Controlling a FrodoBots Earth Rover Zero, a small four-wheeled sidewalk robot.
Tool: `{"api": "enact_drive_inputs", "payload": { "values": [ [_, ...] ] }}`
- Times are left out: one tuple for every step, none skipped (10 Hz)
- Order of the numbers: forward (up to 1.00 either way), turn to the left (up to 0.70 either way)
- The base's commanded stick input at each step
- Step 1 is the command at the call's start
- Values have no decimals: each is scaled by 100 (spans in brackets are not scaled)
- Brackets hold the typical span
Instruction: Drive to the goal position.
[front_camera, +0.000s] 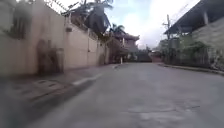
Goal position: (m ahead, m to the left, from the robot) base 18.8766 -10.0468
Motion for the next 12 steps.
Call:
{"api": "enact_drive_inputs", "payload": {
  "values": [
    [100,-8],
    [100,-40],
    [100,-40],
    [100,-40],
    [100,-40],
    [100,-40],
    [100,-40],
    [100,-12],
    [100,0],
    [100,0],
    [100,0],
    [100,0]
  ]
}}
